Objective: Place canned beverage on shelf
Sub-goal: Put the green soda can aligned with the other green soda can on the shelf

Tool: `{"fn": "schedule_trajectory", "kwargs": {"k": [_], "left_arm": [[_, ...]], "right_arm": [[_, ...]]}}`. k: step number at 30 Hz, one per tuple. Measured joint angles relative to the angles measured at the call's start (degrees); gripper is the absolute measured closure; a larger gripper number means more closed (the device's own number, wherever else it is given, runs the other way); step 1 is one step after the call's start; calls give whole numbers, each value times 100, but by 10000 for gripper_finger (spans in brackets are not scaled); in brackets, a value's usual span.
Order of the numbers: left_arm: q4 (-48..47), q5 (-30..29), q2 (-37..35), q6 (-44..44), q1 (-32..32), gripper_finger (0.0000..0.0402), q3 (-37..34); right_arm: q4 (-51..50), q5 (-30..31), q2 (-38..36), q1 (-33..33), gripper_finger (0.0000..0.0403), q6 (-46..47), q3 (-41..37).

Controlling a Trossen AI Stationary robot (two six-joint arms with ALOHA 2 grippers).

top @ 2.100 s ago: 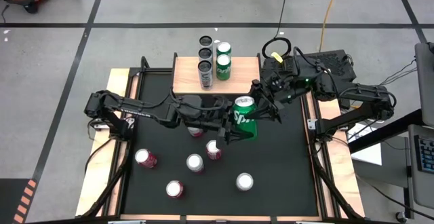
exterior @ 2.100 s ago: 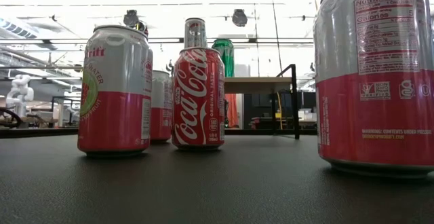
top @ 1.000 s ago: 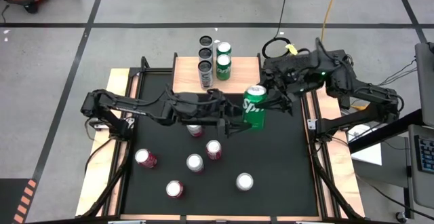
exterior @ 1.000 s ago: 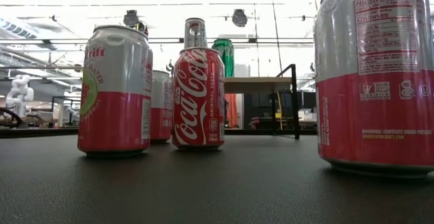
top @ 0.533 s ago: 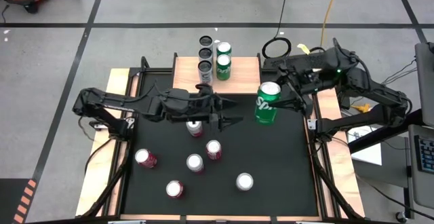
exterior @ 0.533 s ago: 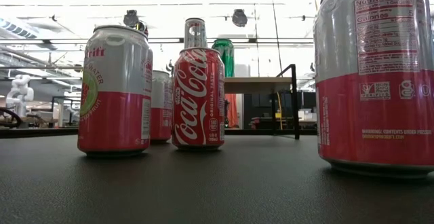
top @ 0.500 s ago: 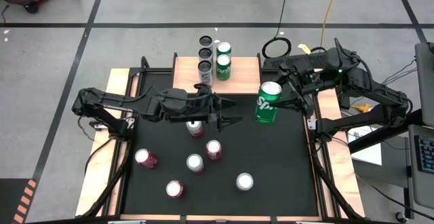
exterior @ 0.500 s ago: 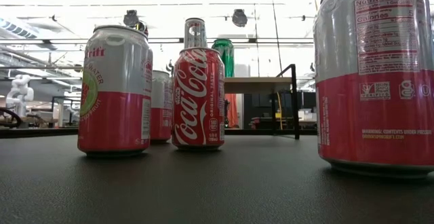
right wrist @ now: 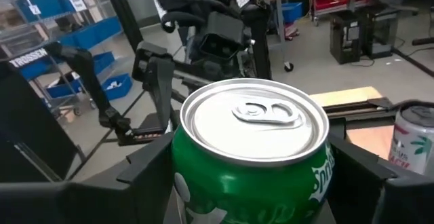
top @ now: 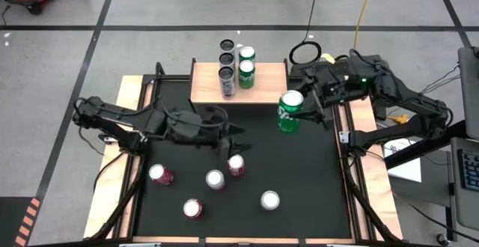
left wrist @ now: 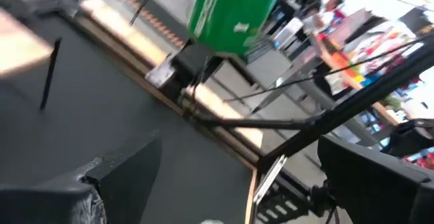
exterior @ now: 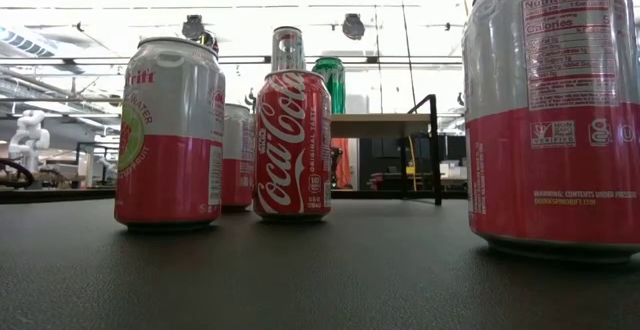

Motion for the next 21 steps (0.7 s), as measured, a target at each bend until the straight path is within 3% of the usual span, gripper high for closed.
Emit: {"fn": "schedule_trajectory", "kwargs": {"k": [14, 21], "left_arm": [[-400, -82, -58, -391, -227, 4, -2], [-760, 68, -297, -300, -227, 4, -2]], "right_arm": [[944, 341, 999, -20, 122, -170, 0], [934, 494, 983, -20, 122, 183, 0]]}}
